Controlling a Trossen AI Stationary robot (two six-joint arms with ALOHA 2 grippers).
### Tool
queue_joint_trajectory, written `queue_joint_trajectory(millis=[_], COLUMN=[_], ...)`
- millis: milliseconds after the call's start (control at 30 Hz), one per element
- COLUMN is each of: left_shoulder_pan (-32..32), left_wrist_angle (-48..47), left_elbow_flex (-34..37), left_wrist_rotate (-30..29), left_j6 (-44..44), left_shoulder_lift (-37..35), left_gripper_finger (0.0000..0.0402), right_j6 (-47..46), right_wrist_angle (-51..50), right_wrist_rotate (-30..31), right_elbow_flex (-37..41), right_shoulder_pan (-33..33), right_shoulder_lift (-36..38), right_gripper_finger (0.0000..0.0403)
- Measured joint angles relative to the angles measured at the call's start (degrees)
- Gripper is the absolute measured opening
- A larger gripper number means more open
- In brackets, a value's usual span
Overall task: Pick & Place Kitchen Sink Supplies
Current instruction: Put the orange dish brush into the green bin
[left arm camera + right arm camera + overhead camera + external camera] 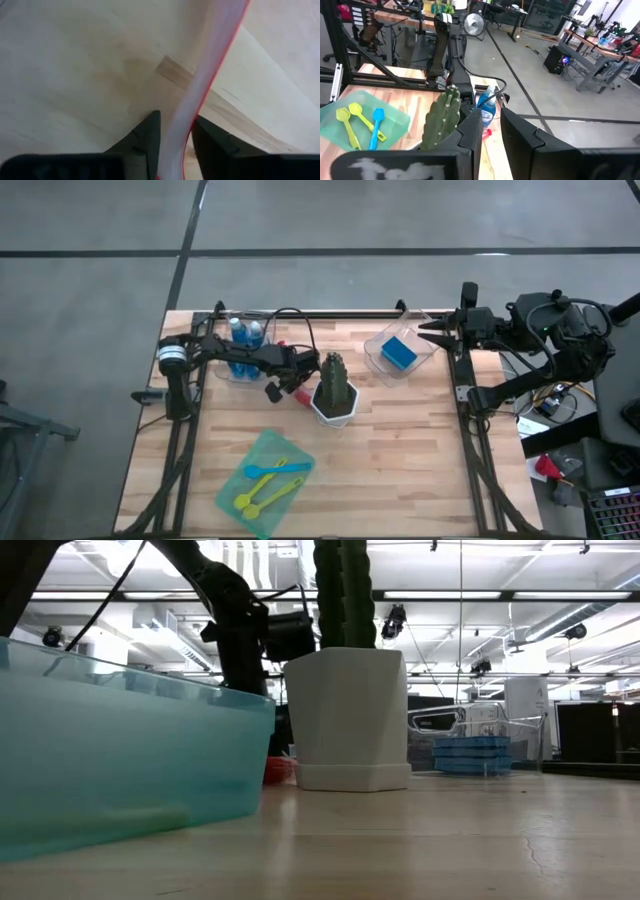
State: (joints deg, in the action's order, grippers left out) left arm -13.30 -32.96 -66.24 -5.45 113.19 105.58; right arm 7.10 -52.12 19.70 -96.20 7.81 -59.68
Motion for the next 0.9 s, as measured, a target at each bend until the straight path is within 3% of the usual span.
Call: queue_joint_trajectory(millis=[167,633,900], left_shoulder_pan=[0.02,-0.63,-1.09], left_wrist_angle=[1.13,1.76,6.89], left_elbow_flex=[-0.07,-0.04,-0.04], left_wrist_rotate=[-0.11,-9.24,-13.16], left_j6=[-2.66,-4.72,-9.59], left_shoulder_lift=[-0.15,-5.5,-10.01], left_gripper_finger=[0.0044,0.0048,0.0043], right_j6=[0.03,0.41,0.66], right_wrist_angle=[0.14,0.6,1.86], right_wrist_rotate=[-0.02,-0.02,0.03], right_elbow_flex=[0.0,0.0,0.0], right_shoulder_pan=[0.0,0.04,0.04], right_shoulder_lift=[0.02,-0.07,-0.15], right_gripper_finger=[0.0066,0.0066,0.0066])
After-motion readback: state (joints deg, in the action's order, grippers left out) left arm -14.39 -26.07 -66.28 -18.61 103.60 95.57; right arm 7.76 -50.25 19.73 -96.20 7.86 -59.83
